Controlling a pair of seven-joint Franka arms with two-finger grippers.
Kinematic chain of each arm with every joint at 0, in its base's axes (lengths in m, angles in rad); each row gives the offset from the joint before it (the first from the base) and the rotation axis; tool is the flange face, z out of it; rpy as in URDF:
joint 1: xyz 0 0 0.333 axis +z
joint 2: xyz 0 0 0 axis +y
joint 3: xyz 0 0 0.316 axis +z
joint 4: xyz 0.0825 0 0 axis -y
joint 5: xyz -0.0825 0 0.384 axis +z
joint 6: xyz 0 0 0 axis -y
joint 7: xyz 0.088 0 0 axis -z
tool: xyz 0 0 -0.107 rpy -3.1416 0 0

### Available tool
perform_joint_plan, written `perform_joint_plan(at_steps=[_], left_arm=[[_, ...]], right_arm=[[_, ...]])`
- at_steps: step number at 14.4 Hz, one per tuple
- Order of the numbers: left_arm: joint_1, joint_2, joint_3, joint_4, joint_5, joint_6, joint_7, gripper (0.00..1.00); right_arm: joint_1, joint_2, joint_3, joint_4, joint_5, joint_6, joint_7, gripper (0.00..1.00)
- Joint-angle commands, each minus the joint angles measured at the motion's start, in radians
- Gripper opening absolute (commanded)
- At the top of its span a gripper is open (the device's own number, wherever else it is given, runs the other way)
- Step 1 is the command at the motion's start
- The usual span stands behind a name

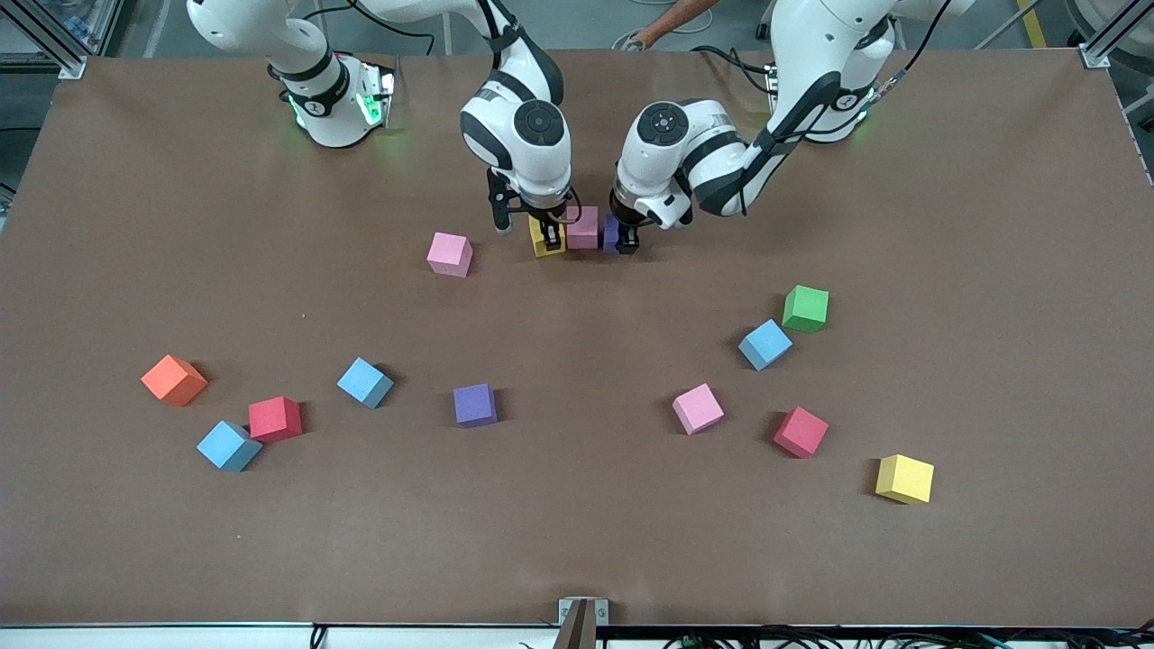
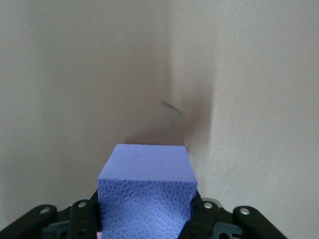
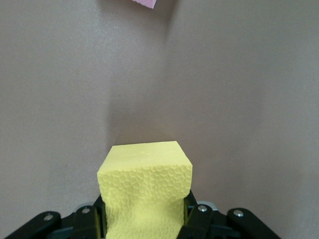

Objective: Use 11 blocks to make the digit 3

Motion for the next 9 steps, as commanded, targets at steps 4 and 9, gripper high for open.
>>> perform_joint_plan(at_steps=[4, 9], left_arm=[[-0.034, 0.009, -0.01, -0.003, 0.03, 0.023, -0.215, 0.21], [-0.036, 0.031, -0.008, 0.007, 0.033, 0.027, -0.213, 0.21]], right_arm=[[0.023, 0.04, -0.004, 0.011, 0.009, 0.012, 0.055, 0.04], [0.025, 0.044, -0.005, 0.016, 0.046, 0.012, 0.066, 0.04]])
